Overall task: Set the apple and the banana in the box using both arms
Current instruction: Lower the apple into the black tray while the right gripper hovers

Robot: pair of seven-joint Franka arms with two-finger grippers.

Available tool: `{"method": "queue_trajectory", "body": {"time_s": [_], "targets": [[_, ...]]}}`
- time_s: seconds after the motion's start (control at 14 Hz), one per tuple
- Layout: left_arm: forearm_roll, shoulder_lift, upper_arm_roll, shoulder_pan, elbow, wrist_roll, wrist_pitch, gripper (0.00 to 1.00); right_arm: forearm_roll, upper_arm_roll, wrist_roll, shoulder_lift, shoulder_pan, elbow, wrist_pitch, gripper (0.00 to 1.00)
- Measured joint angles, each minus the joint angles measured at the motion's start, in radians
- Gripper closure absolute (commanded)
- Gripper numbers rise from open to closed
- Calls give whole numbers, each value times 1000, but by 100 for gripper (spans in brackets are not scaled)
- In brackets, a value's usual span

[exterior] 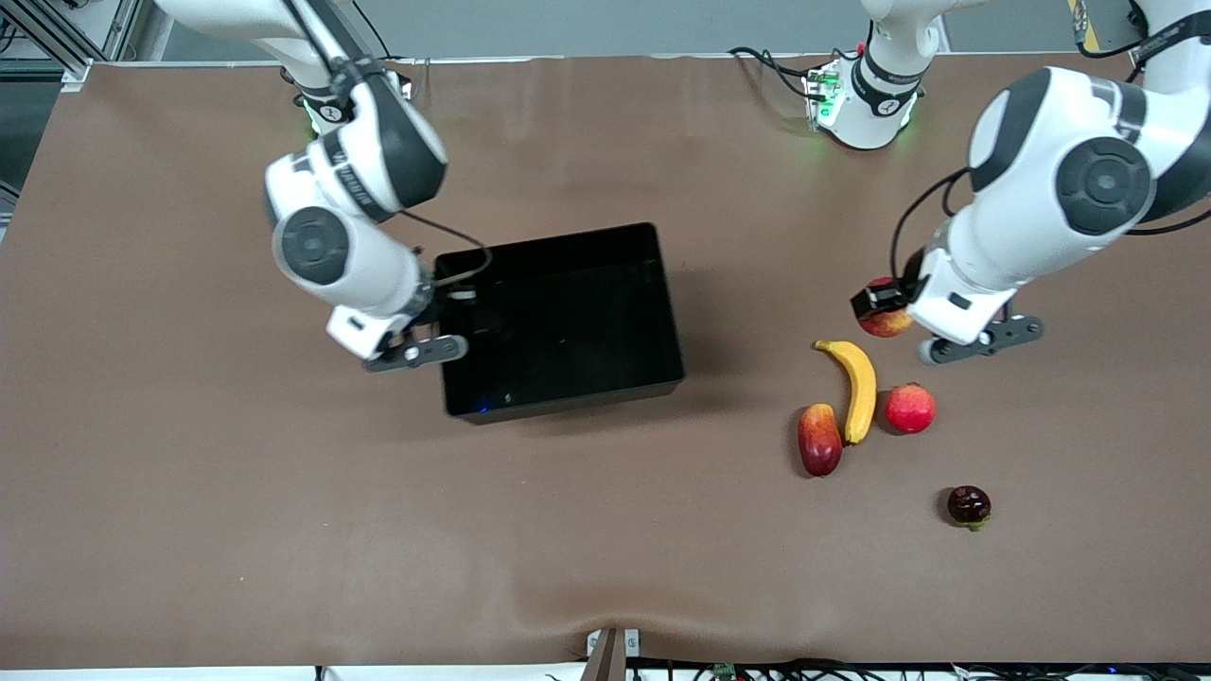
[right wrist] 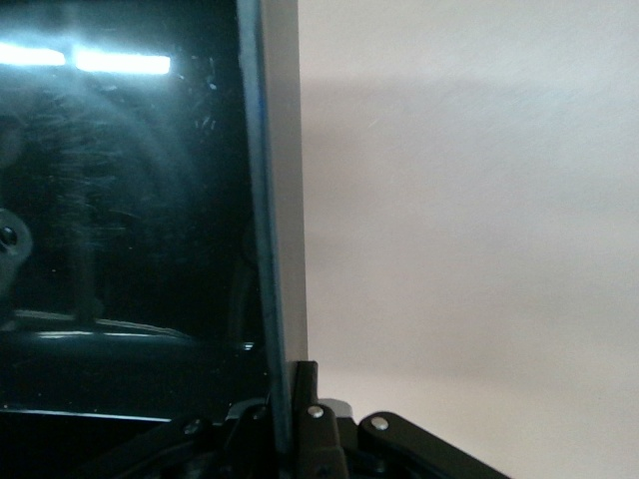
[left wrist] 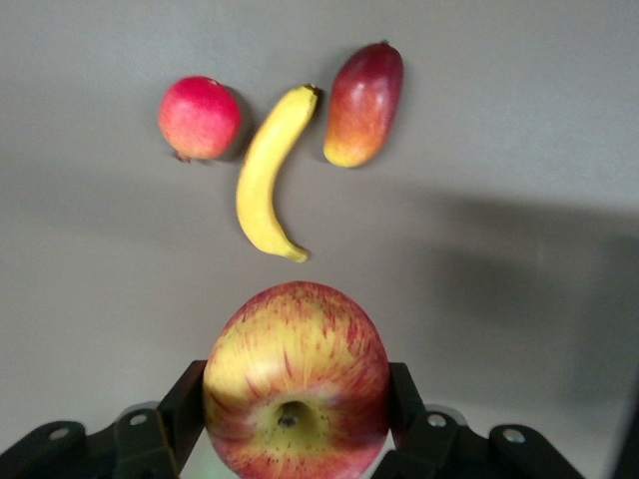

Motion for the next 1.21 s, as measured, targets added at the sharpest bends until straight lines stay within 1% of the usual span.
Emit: {"method": "queue_trajectory", "body": {"time_s": [0.14, 0.43, 0.64, 0.79, 0.86, 0.93, 1.0, 1.21], "targets": [[0, 0, -32, 0, -1, -39, 0, 100, 42, 0, 57, 24, 62, -1, 10, 100], [0, 1, -94, -1, -4, -137, 0, 100, 71, -1, 132, 84, 138, -1, 72, 100], [-1, 8, -112, -9, -19, -175, 9, 100, 80, -2, 240, 137, 207, -2, 179, 100], [-1, 30, -114, -32, -45, -229, 62, 100, 80, -2, 312, 183, 259, -3, 268, 100], [-1, 48, -115, -48, -63, -255, 104, 100, 80, -2, 335, 206, 279, -3, 300, 95], [-1, 67, -115, -64, -85, -277, 149, 100, 80, -3, 347, 226, 291, -3, 317, 56], [-1, 85, -115, -79, -112, -295, 197, 100, 80, -4, 352, 238, 296, -3, 326, 1], [-1, 117, -115, -90, -215, -309, 346, 100, 80, -12, 391, 242, 296, 3, 327, 0]]}}
